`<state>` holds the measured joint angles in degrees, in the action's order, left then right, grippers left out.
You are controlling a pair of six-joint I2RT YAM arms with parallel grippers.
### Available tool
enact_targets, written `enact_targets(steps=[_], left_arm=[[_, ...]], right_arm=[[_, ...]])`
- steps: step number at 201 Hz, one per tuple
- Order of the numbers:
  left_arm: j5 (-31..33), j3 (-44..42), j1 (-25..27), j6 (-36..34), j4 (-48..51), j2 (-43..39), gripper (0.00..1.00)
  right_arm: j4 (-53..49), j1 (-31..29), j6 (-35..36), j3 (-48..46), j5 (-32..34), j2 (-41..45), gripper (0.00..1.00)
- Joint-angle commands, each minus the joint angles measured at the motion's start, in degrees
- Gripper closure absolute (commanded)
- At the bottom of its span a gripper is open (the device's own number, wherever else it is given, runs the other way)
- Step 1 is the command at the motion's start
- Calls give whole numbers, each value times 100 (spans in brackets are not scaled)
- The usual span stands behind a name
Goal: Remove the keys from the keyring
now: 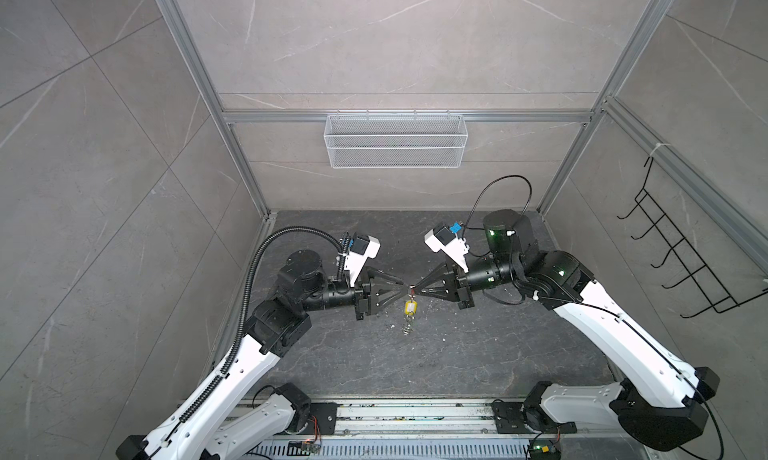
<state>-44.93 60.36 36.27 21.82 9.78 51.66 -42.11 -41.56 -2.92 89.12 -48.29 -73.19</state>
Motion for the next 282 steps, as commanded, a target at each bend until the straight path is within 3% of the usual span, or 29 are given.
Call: enact_targets(steps=[1, 47, 138, 205, 224, 256, 282], left_arm=[[-85, 276, -41, -158, -4, -164, 66], [-547, 233, -41, -27, -266, 33, 71], [-710, 193, -45, 70, -494, 152, 92], [-820, 100, -34, 207, -665, 178, 99], [-908, 58, -33, 311, -830, 187, 91], [-1000, 38, -37, 401, -936, 248, 91], [-996, 19, -33, 453, -994, 266, 100]], right_arm=[[-78, -29, 126, -24, -141, 161, 100], [246, -27, -33, -24, -213, 73, 100], [554, -27, -237, -94, -271, -117, 100], [795, -28, -410, -160, -218, -143, 100], [839, -25, -439, -170, -239, -161, 100], [914, -28, -486, -165, -260, -204, 100], [949, -31, -526, -169, -244, -222, 100]])
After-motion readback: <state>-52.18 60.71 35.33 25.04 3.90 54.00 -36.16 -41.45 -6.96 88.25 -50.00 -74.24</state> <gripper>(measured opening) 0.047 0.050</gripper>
